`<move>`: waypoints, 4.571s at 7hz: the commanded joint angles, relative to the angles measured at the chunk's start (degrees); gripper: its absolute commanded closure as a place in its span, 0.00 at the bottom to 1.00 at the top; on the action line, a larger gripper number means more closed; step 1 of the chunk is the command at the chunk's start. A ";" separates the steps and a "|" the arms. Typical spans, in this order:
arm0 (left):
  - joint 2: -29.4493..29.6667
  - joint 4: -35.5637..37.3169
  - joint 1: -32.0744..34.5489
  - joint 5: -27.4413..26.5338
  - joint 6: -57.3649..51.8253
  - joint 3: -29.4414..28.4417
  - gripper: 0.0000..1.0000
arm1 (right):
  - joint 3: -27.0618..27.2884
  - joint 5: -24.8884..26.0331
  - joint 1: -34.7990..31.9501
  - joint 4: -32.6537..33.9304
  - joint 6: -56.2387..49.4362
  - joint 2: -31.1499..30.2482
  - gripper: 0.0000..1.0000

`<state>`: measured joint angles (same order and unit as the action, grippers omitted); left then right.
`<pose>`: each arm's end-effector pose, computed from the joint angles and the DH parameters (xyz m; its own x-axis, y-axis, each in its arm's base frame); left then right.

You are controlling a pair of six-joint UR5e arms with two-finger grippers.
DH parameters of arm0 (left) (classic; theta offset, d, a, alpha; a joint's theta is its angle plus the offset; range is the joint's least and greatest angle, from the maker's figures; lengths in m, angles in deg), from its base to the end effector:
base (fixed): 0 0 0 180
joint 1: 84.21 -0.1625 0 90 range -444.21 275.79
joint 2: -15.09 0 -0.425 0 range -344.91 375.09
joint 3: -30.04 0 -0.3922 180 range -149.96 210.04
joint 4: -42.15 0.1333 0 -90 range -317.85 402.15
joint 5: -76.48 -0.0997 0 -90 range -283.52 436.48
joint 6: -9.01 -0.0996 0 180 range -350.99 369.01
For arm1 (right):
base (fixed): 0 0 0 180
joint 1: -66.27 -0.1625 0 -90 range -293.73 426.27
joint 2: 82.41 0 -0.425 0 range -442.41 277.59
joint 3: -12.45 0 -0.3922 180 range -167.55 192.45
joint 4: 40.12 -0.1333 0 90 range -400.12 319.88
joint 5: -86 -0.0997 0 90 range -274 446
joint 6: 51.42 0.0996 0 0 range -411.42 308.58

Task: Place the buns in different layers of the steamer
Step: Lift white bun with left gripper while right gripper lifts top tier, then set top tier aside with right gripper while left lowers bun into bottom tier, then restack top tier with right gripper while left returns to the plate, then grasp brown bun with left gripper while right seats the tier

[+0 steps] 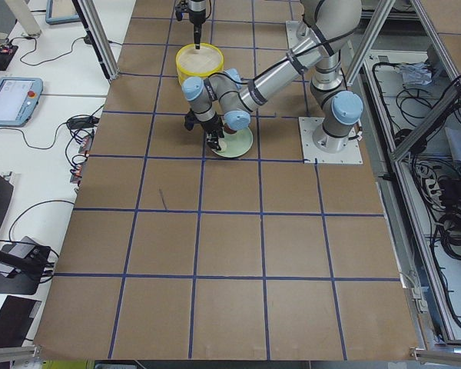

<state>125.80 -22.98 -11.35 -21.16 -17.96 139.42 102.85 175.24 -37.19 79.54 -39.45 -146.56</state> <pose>0.0387 -0.5329 0.1860 -0.9822 0.1876 0.0047 0.1808 0.9391 0.2922 0.2805 -0.5935 0.2780 -0.9993 -0.0271 -0.0253 -0.0257 0.9981 -0.0554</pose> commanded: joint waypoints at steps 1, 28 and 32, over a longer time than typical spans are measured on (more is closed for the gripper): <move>-0.32 3.23 0.09 -0.27 -0.28 -0.83 0.99 | 0.56 -0.12 -0.25 1.19 -2.66 0.86 0.57; -9.11 17.41 11.53 -0.62 10.99 9.69 0.00 | -2.76 2.60 2.77 -8.76 6.17 -4.35 0.98; -7.97 17.15 10.11 -3.42 9.13 12.70 0.05 | -3.04 5.15 -2.89 -6.28 11.49 -1.16 0.98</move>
<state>117.72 -5.78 -1.02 -23.26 -8.02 151.92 99.69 179.47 -38.93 73.05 -28.80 -148.35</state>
